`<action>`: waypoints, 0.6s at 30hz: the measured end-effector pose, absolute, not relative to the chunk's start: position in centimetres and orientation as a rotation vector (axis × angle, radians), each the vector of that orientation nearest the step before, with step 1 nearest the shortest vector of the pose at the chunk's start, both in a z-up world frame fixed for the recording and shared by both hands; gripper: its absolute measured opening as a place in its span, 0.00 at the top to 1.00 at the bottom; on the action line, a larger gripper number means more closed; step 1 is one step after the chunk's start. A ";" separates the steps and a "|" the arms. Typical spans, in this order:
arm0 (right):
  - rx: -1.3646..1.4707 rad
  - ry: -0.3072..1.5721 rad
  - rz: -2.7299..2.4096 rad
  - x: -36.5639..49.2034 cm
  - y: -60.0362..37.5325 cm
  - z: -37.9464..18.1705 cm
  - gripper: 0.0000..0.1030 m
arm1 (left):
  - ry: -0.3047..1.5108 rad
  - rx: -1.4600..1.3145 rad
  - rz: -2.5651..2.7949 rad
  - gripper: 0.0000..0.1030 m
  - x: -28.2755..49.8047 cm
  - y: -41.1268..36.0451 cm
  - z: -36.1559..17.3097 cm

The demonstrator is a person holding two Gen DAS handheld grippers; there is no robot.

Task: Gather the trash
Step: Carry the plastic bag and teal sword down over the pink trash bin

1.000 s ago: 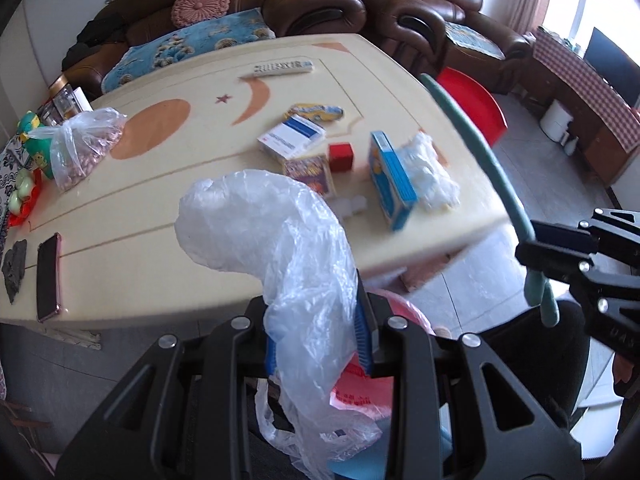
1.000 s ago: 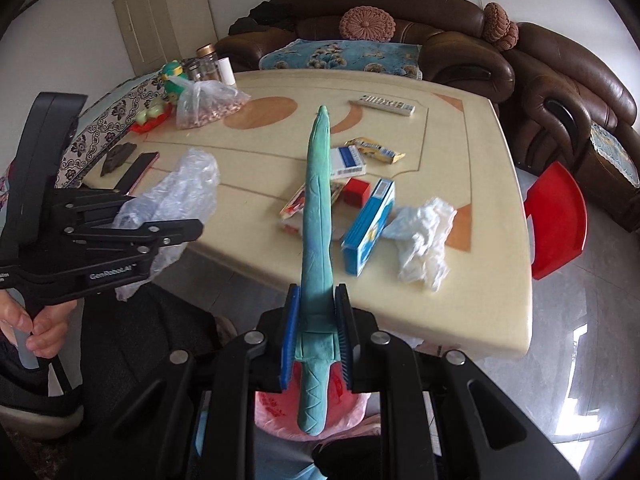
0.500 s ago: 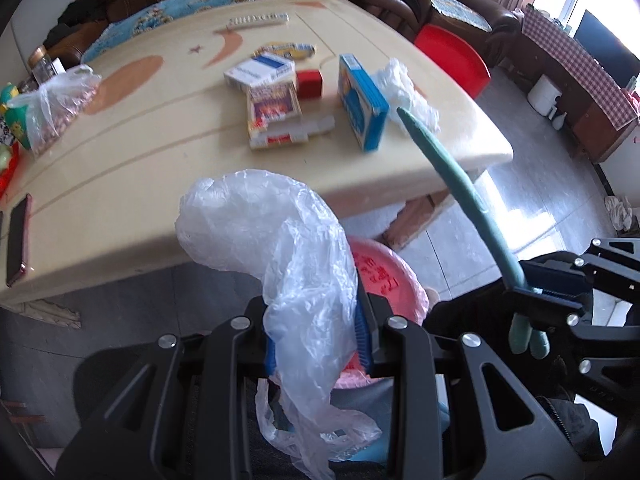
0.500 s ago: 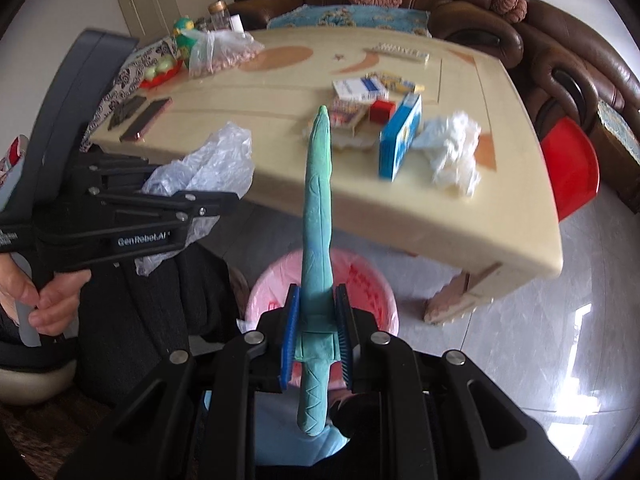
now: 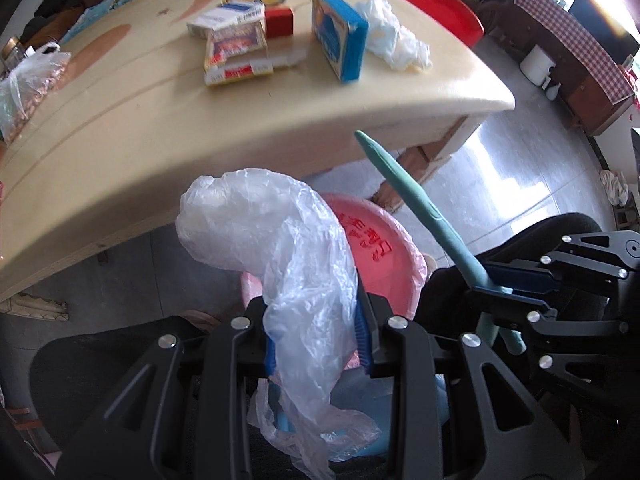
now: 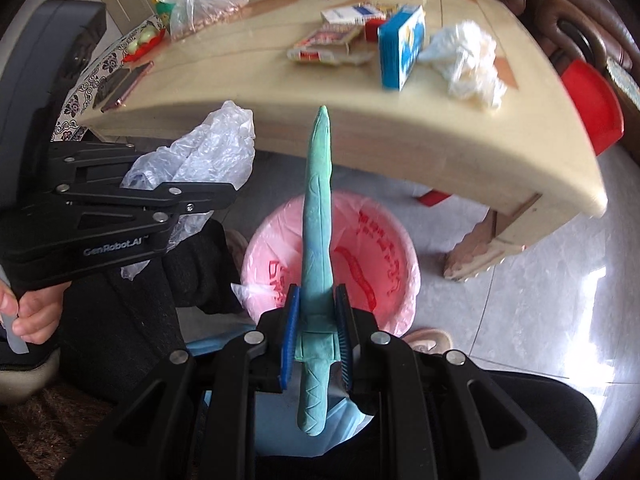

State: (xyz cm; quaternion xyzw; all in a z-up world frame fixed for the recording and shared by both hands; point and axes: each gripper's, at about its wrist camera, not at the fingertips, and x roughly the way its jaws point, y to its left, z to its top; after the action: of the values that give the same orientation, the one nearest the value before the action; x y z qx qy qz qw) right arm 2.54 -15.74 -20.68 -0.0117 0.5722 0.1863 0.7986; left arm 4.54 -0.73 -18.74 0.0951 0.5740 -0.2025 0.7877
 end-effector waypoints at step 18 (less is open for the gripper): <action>0.078 1.406 0.401 6.4 -16.2 -30.3 0.82 | 1.475 0.149 -0.456 0.72 8.5 -2.1 -29.3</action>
State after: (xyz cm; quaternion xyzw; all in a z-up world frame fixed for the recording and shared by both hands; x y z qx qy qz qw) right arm 6.40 -16.21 -30.30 0.0358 0.6417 0.1831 0.7439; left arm 8.50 -2.13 -29.35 0.0675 0.6658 -0.2060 0.7139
